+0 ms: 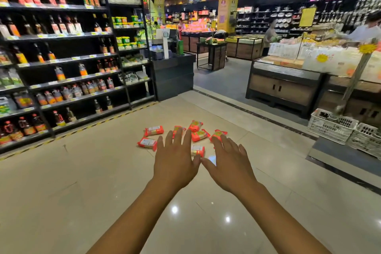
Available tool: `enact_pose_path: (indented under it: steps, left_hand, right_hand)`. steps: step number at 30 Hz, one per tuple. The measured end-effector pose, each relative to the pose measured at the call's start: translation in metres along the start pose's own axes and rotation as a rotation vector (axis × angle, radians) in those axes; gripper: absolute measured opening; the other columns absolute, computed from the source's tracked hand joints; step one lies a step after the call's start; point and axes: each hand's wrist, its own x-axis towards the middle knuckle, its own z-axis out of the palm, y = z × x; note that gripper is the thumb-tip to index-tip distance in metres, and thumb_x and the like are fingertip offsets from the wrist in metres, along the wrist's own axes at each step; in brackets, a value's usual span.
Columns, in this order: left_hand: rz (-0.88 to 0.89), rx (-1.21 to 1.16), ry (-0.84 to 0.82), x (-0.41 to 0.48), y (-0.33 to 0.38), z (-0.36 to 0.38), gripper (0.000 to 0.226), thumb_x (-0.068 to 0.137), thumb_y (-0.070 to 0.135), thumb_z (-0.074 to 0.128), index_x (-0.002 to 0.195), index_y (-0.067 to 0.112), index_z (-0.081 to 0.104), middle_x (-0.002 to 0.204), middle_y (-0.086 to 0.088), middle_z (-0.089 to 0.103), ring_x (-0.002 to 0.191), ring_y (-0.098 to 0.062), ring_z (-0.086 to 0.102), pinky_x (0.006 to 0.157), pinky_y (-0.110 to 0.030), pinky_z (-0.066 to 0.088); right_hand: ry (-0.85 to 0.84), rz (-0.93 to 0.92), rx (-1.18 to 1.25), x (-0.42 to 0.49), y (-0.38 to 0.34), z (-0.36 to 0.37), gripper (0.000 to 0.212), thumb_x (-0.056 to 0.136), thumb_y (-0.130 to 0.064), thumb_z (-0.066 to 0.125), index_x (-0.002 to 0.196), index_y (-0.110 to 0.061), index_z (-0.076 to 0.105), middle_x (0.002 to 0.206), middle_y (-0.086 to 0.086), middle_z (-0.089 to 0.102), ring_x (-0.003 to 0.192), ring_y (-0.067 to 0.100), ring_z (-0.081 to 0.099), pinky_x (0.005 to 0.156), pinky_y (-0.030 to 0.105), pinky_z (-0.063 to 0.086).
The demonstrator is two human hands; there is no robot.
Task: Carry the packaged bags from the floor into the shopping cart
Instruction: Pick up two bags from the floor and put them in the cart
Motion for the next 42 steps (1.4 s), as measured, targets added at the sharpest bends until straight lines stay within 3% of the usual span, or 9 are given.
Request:
enact_pose_path:
  steps: [20, 42]
  left_hand:
    - [0.059, -0.034, -0.055, 0.278, -0.083, 0.088, 0.078, 0.101, 0.061, 0.038, 0.163, 0.024, 0.010, 0.171, -0.007, 0.011, 0.157, -0.034, 0.011, 0.125, -0.053, 0.009]
    - [0.052, 0.108, -0.159, 0.614, -0.063, 0.173, 0.085, 0.098, 0.071, 0.032, 0.163, 0.023, 0.005, 0.172, -0.005, 0.006, 0.158, -0.031, 0.007, 0.126, -0.055, 0.008]
  right_hand:
    - [-0.044, 0.069, -0.060, 0.286, 0.018, 0.046, 0.071, 0.103, -0.059, 0.036, 0.161, -0.026, 0.014, 0.170, 0.004, 0.014, 0.157, 0.024, 0.012, 0.125, 0.046, 0.009]
    - [-0.090, 0.119, 0.074, 0.618, 0.144, 0.080, 0.075, 0.101, -0.063, 0.038, 0.162, -0.025, 0.014, 0.171, 0.005, 0.011, 0.157, 0.025, 0.009, 0.125, 0.049, 0.007]
